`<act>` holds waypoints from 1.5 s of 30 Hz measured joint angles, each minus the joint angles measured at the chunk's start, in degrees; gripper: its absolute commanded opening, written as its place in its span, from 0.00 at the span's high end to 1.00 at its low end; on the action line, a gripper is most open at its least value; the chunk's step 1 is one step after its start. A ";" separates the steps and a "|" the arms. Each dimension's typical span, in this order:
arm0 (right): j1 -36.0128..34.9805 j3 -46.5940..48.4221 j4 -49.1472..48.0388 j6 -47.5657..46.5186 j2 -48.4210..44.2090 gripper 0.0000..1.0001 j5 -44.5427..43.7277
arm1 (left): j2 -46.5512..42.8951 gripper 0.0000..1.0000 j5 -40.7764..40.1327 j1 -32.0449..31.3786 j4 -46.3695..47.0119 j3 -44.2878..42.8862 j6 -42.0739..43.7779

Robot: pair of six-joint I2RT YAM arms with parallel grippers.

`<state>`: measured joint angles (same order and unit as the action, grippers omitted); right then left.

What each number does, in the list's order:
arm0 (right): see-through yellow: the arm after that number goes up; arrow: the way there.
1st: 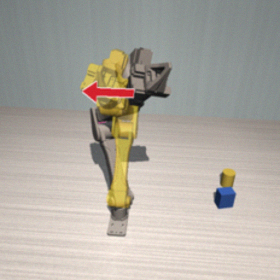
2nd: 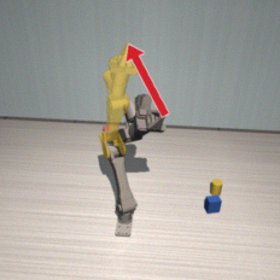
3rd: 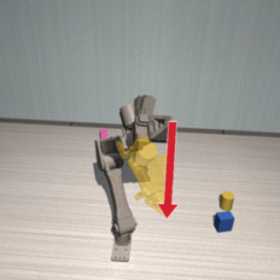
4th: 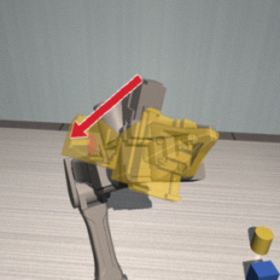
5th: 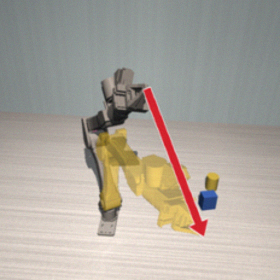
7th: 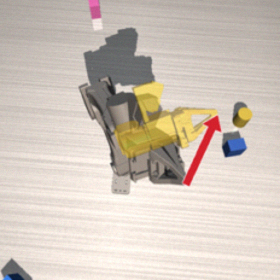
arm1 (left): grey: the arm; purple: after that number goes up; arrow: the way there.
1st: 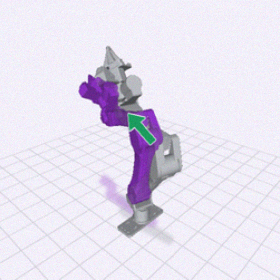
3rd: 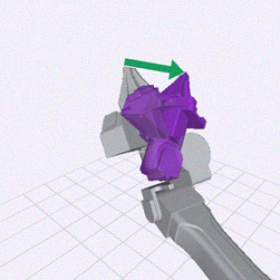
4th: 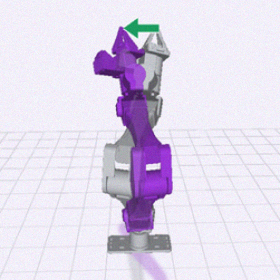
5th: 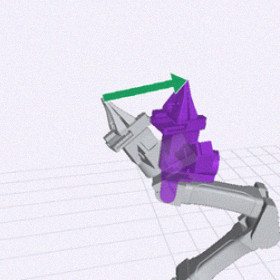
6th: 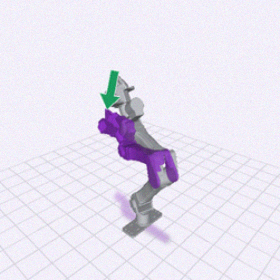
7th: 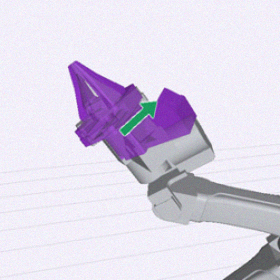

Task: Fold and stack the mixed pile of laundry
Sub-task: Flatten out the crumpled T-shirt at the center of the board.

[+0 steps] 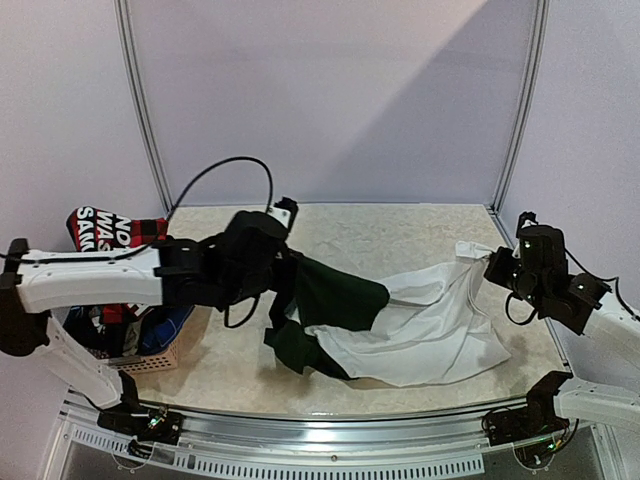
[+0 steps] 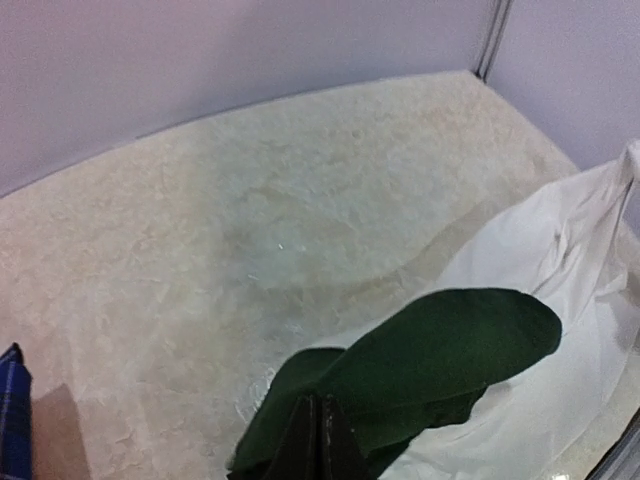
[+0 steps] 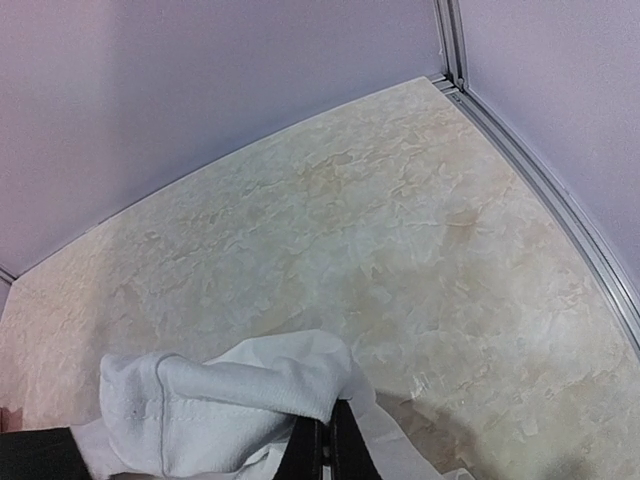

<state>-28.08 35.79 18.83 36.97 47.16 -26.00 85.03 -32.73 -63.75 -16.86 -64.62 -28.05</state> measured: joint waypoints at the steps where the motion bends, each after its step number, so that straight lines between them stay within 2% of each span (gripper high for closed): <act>1: 0.00 0.00 -0.04 -0.02 -0.61 1.00 0.37 | -3.43 1.00 -1.20 0.00 -0.70 0.90 0.00; 5: 0.00 -1.55 -2.62 -0.04 -1.99 1.00 1.60 | -13.57 1.00 -5.35 0.00 -1.40 5.18 -0.07; 8: -0.02 -5.11 -6.32 -0.04 -1.84 1.00 2.19 | -16.81 1.00 -7.52 0.00 -0.35 9.42 -0.04; 12: -0.02 -8.87 -10.51 -0.28 1.01 1.00 2.32 | -15.17 1.00 -9.05 0.02 1.18 14.27 0.63; 17: -0.02 -9.35 -14.64 -1.33 4.96 1.00 1.42 | -11.91 1.00 -11.52 0.46 2.80 14.64 1.92; 23: -0.02 -12.66 -18.29 -1.46 5.40 1.00 -0.39 | -10.23 1.00 -13.57 1.38 6.58 15.52 2.34; 30: 0.00 -14.12 -18.25 -0.04 4.85 1.00 -2.27 | -9.68 1.00 -14.64 3.85 8.85 17.84 2.60; 39: -0.02 -14.25 -12.76 3.96 4.33 0.99 -1.38 | -9.66 1.00 -12.70 9.20 11.61 19.32 2.73; 42: -0.02 -14.25 -11.89 5.20 4.42 0.94 -0.63 | -9.11 1.00 -11.58 10.05 12.11 19.41 2.73; 45: 0.00 -13.86 -9.73 7.02 5.07 0.73 -0.46 | -8.39 1.00 -10.45 10.51 12.55 19.41 2.73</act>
<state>-28.08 21.93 9.10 43.99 52.23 -26.46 76.64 -43.18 -53.23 -4.32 -45.21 -25.32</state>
